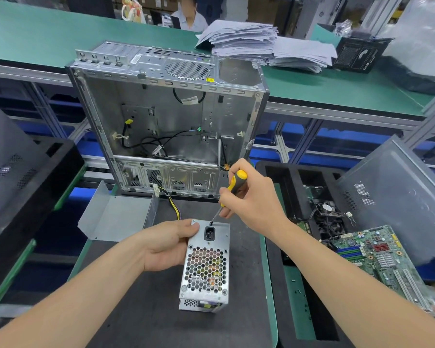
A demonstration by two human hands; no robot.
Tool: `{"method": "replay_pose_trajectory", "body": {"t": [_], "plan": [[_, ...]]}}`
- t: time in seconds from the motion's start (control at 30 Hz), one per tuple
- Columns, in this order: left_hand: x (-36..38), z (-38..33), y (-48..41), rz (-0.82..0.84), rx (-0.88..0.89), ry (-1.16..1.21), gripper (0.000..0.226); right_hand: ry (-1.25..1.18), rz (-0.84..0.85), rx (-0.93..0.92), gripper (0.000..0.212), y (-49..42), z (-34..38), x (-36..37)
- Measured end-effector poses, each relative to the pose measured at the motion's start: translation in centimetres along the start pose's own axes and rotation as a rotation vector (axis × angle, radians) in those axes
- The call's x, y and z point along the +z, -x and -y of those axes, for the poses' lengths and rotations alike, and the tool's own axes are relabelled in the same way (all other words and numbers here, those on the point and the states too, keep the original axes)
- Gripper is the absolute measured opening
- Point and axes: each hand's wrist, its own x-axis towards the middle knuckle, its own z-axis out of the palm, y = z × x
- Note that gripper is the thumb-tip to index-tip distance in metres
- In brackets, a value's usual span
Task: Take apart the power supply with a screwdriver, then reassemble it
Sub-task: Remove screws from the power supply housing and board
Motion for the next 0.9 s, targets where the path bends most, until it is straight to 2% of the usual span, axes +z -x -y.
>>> {"method": "replay_pose_trajectory", "body": {"t": [0.3, 0.43, 0.5, 0.6, 0.7, 0.8, 0.9], "plan": [[0.2, -0.1, 0.1, 0.005, -0.002, -0.015, 0.038, 0.011, 0.053, -0.012, 0.022, -0.3, 0.2, 0.0], [0.1, -0.1, 0.0, 0.014, -0.006, -0.009, 0.038, 0.166, -0.004, -0.095, 0.023, -1.0, 0.4, 0.1], [0.1, -0.1, 0.1, 0.019, -0.007, -0.007, 0.039, 0.158, 0.005, -0.110, 0.025, -1.4, 0.8, 0.0], [0.1, -0.1, 0.2, 0.028, -0.010, 0.005, 0.039, 0.171, 0.124, -0.134, 0.031, -1.8, 1.4, -0.5], [0.1, -0.1, 0.2, 0.017, -0.010, 0.019, 0.037, 0.237, 0.285, -0.178, 0.016, -2.3, 2.2, -1.3], [0.2, -0.1, 0.1, 0.003, -0.012, 0.024, 0.037, 0.359, 0.327, -0.191, 0.010, -2.9, 2.9, -1.9], [0.1, -0.1, 0.1, 0.006, -0.018, 0.036, 0.037, 0.552, 0.303, -0.148, 0.038, -3.7, 3.5, -1.7]]}}
